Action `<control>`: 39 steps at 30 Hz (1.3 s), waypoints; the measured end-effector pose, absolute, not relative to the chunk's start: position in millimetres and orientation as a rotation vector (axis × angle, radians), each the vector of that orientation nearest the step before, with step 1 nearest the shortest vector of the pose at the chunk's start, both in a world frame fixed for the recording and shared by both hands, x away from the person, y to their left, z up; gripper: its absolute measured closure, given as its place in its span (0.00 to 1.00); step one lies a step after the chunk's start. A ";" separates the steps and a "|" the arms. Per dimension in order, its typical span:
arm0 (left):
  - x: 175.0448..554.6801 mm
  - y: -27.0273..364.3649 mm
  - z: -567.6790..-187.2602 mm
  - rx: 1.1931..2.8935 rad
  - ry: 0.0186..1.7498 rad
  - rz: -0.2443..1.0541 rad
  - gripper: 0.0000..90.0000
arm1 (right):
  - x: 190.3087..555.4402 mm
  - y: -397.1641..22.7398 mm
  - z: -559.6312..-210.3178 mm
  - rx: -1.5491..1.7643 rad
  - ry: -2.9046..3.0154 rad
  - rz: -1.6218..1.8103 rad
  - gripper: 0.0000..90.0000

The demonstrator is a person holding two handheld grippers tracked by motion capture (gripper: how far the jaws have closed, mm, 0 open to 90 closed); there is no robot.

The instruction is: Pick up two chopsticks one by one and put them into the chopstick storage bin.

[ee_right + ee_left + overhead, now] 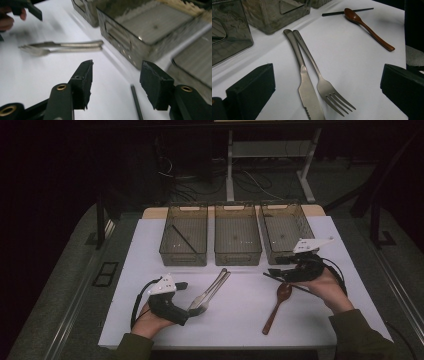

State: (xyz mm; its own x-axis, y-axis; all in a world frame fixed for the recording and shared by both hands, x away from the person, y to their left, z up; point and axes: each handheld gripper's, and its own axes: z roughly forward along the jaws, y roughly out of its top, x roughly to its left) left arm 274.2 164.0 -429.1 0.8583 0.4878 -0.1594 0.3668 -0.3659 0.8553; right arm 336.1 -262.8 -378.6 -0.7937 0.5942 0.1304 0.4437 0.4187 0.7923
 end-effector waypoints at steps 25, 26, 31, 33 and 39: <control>273.9 166.9 -428.1 1.989 0.635 0.153 0.00 | 313.8 -351.8 -422.4 1.050 2.550 1.053 0.82; 273.7 166.5 -428.2 1.989 0.633 0.153 0.00 | 314.4 -354.0 -425.0 1.042 2.557 1.052 0.83; 273.7 167.2 -428.9 1.992 0.636 0.150 0.00 | 317.2 -357.4 -433.7 1.051 2.594 1.036 0.85; 273.5 167.5 -428.9 1.991 0.636 0.149 0.00 | 317.7 -356.5 -436.5 1.046 2.609 1.027 0.85; 273.7 167.5 -429.0 1.994 0.636 0.150 0.00 | 319.3 -354.9 -442.6 1.023 2.626 1.006 0.87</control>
